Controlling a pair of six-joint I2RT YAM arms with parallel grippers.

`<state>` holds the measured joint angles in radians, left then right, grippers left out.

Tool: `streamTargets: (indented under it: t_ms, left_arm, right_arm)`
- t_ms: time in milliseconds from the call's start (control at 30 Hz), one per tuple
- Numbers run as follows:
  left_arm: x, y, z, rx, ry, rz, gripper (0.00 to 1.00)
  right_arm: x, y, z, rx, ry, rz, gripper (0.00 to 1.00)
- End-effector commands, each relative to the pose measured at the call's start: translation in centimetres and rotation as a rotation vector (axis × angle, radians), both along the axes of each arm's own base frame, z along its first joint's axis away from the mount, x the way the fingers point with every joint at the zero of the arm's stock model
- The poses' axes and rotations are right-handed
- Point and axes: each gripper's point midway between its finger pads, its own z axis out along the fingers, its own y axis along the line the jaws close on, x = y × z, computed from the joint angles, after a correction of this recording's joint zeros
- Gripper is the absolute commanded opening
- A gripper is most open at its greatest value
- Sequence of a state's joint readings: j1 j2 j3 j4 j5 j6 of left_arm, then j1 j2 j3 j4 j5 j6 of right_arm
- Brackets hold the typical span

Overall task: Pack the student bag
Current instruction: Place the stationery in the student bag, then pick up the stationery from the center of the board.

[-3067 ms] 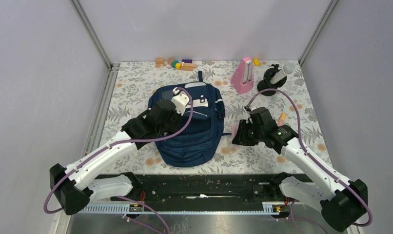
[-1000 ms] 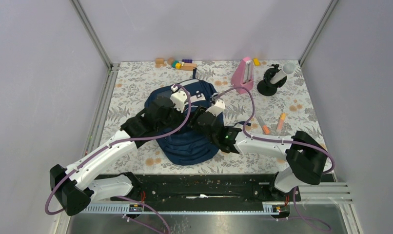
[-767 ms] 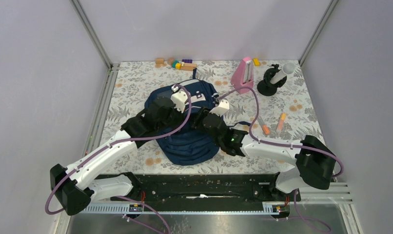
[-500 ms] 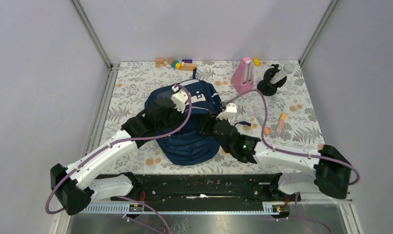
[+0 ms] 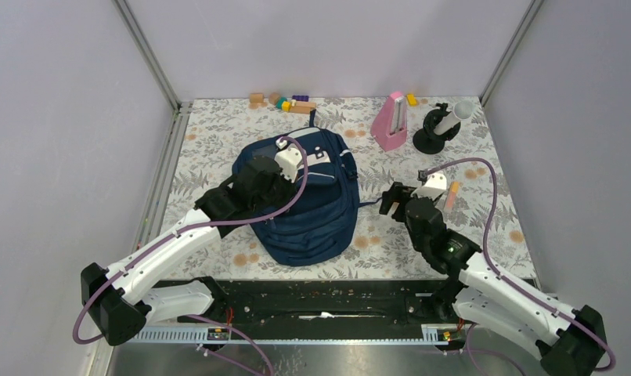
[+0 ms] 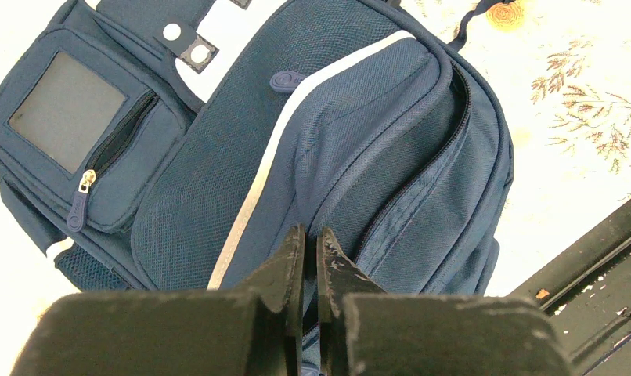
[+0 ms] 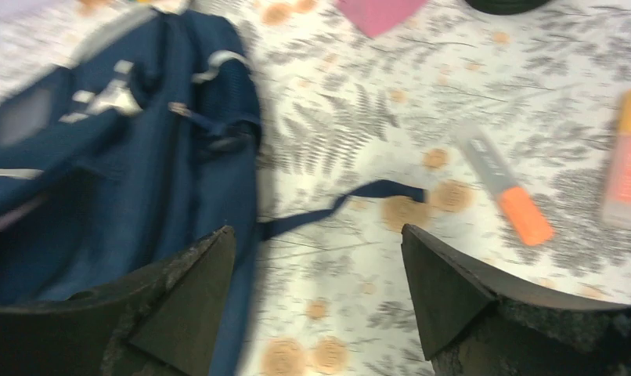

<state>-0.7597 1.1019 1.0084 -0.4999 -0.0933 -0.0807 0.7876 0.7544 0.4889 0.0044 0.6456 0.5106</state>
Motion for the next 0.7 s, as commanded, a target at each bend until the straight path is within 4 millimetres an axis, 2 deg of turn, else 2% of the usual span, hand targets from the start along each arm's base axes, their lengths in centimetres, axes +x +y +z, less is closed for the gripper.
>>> streamTargets:
  t_ms: [0, 67, 367, 667]
  left_arm:
    - [0.9, -0.7, 3.6, -0.105, -0.077, 0.018, 0.00]
    - [0.9, -0.7, 3.5, -0.101, -0.074, 0.022, 0.00]
    - [0.8, -0.9, 3.4, -0.103, -0.067, 0.015, 0.00]
    - [0.8, -0.7, 3.6, -0.104, -0.070, 0.018, 0.00]
  right_arm:
    - [0.0, -3.7, -2.6, -0.195, 0.138, -0.018, 0.88]
    - [0.5, -5.1, -3.4, -0.203, 0.198, -0.059, 0.94]
    - [2.8, -9.1, -8.0, -0.076, 0.467, -0.066, 0.94]
    - [4.1, -11.6, -10.9, -0.209, 0.690, -0.035, 0.90]
